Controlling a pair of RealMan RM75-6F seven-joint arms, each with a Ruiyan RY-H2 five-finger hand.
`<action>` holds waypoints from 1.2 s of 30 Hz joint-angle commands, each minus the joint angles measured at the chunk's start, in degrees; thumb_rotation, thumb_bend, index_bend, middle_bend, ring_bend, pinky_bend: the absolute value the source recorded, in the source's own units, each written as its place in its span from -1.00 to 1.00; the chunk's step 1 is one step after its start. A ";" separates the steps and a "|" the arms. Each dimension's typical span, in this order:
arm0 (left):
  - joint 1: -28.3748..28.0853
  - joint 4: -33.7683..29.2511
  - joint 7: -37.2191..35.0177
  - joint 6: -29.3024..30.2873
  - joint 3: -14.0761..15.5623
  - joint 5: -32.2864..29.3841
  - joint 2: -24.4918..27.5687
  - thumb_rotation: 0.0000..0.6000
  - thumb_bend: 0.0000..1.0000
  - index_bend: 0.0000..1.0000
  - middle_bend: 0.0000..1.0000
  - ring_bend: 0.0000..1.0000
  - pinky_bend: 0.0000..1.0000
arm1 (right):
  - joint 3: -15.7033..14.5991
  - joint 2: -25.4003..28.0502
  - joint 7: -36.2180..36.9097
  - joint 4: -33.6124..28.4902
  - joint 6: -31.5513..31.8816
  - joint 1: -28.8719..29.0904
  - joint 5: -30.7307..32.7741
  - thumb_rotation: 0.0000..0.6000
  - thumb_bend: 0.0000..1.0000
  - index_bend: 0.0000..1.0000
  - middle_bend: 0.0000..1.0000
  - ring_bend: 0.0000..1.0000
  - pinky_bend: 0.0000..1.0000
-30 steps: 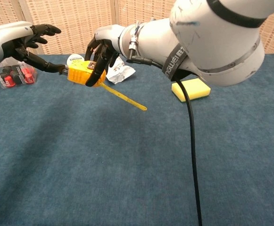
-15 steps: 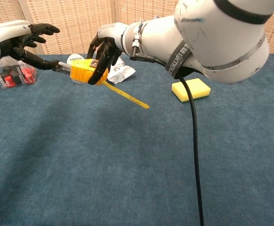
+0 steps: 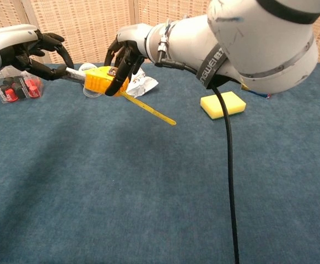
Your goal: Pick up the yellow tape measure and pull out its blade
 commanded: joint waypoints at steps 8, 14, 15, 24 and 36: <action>0.03 0.65 -1.19 0.41 -0.08 1.34 -0.39 0.90 0.21 0.25 -0.85 -1.00 -0.92 | -0.21 0.55 0.36 -0.26 -0.09 -0.38 -0.32 1.00 -0.63 0.22 0.08 0.01 -0.53; 0.47 1.07 -1.98 0.85 0.17 2.73 -0.20 0.90 0.22 0.25 -0.84 -1.00 -0.92 | -0.24 1.33 0.86 -0.66 -0.15 -0.88 -0.79 1.00 -0.63 0.22 0.08 0.01 -0.53; 0.55 1.18 -2.14 0.89 0.23 3.01 -0.17 0.91 0.22 0.25 -0.84 -1.00 -0.92 | -0.28 1.52 0.86 -0.82 -0.09 -0.96 -0.93 1.00 -0.63 0.22 0.08 0.01 -0.53; 1.44 2.92 -3.83 0.85 0.83 5.26 0.26 0.90 0.22 0.27 -0.82 -1.00 -0.92 | -0.93 3.68 0.46 -2.92 0.46 -1.72 -1.74 1.00 -0.64 0.22 0.08 0.02 -0.53; 3.10 7.58 -8.13 0.67 1.68 10.03 0.56 0.92 0.22 0.29 -0.78 -1.00 -0.92 | -2.86 9.78 -0.32 -8.34 0.52 -3.80 -3.09 1.00 -0.64 0.22 0.08 0.02 -0.53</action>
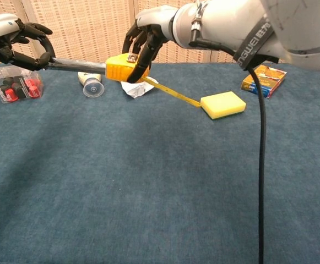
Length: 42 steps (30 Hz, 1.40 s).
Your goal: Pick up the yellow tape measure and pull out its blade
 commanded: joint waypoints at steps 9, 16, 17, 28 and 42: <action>1.82 4.26 -4.29 -0.88 1.06 3.88 0.76 0.91 0.22 0.31 -0.76 -0.99 -0.92 | -2.27 6.24 1.48 -4.20 -0.46 -3.48 -2.49 1.00 -0.63 0.23 0.09 0.02 -0.53; 2.80 7.32 -6.93 -1.46 1.34 5.65 1.30 0.91 0.22 0.33 -0.74 -0.99 -0.91 | -4.19 10.30 2.87 -6.83 -1.22 -6.12 -5.00 1.00 -0.64 0.24 0.10 0.03 -0.53; 2.91 7.67 -7.15 -1.51 1.41 5.91 1.38 0.90 0.22 0.33 -0.74 -0.99 -0.91 | -4.43 10.82 3.14 -7.16 -1.31 -6.50 -5.50 1.00 -0.63 0.24 0.10 0.03 -0.53; 4.21 12.38 -10.60 -3.29 2.21 7.84 2.11 0.91 0.22 0.34 -0.73 -0.98 -0.91 | -6.78 16.38 8.37 -10.16 -2.83 -11.90 -11.45 1.00 -0.63 0.24 0.10 0.03 -0.53; 5.26 16.99 -13.82 -4.59 2.38 9.21 1.79 0.91 0.22 0.35 -0.73 -0.98 -0.91 | -8.16 21.29 15.48 -10.87 -3.85 -18.09 -18.78 1.00 -0.64 0.24 0.10 0.03 -0.53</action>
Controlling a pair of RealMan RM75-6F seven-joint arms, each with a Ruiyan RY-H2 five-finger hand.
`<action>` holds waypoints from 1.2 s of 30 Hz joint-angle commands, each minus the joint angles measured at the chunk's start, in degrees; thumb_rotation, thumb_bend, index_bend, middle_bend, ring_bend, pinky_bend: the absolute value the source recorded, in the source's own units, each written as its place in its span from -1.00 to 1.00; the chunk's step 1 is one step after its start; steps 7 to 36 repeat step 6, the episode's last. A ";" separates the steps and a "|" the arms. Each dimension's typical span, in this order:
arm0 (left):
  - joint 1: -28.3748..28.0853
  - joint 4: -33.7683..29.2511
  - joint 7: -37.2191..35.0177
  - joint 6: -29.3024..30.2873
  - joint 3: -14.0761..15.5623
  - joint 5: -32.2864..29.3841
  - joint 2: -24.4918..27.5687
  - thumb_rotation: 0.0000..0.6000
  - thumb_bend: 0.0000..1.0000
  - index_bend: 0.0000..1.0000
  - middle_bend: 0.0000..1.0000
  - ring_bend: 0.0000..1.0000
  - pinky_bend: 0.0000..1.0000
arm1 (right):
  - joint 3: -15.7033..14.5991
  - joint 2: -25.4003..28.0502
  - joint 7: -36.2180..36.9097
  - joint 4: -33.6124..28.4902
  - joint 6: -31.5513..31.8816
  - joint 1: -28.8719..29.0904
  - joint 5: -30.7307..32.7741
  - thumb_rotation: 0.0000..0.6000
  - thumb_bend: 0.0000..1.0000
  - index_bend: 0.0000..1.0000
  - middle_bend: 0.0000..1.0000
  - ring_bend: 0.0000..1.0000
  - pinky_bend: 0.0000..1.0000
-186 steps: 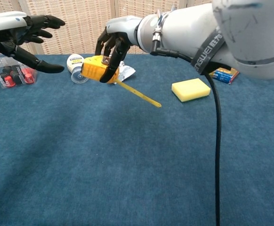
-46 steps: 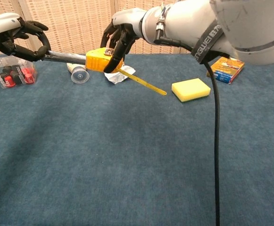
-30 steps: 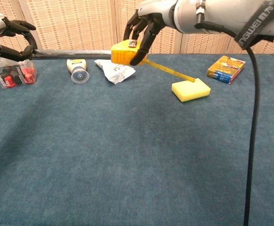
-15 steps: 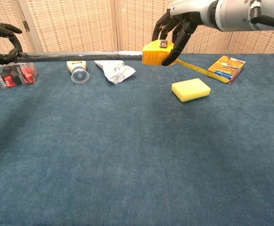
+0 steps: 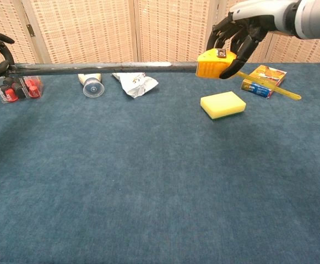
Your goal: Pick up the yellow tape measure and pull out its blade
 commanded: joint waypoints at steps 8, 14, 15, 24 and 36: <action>0.19 1.38 -0.88 -0.04 -0.34 0.88 -0.39 0.90 0.22 0.35 -0.72 -0.98 -0.91 | -0.43 1.62 2.85 -0.20 -0.61 -2.28 -3.15 1.00 -0.64 0.24 0.10 0.03 -0.53; 0.19 1.38 -0.88 -0.04 -0.34 0.88 -0.39 0.90 0.22 0.35 -0.72 -0.98 -0.91 | -0.43 1.62 2.85 -0.20 -0.61 -2.28 -3.15 1.00 -0.64 0.24 0.10 0.03 -0.53; 0.19 1.38 -0.88 -0.04 -0.34 0.88 -0.39 0.90 0.22 0.35 -0.72 -0.98 -0.91 | -0.43 1.62 2.85 -0.20 -0.61 -2.28 -3.15 1.00 -0.64 0.24 0.10 0.03 -0.53; 0.19 1.38 -0.88 -0.04 -0.34 0.88 -0.39 0.90 0.22 0.35 -0.72 -0.98 -0.91 | -0.43 1.62 2.85 -0.20 -0.61 -2.28 -3.15 1.00 -0.64 0.24 0.10 0.03 -0.53; 0.19 1.38 -0.88 -0.04 -0.34 0.88 -0.39 0.90 0.22 0.35 -0.72 -0.98 -0.91 | -0.43 1.62 2.85 -0.20 -0.61 -2.28 -3.15 1.00 -0.64 0.24 0.10 0.03 -0.53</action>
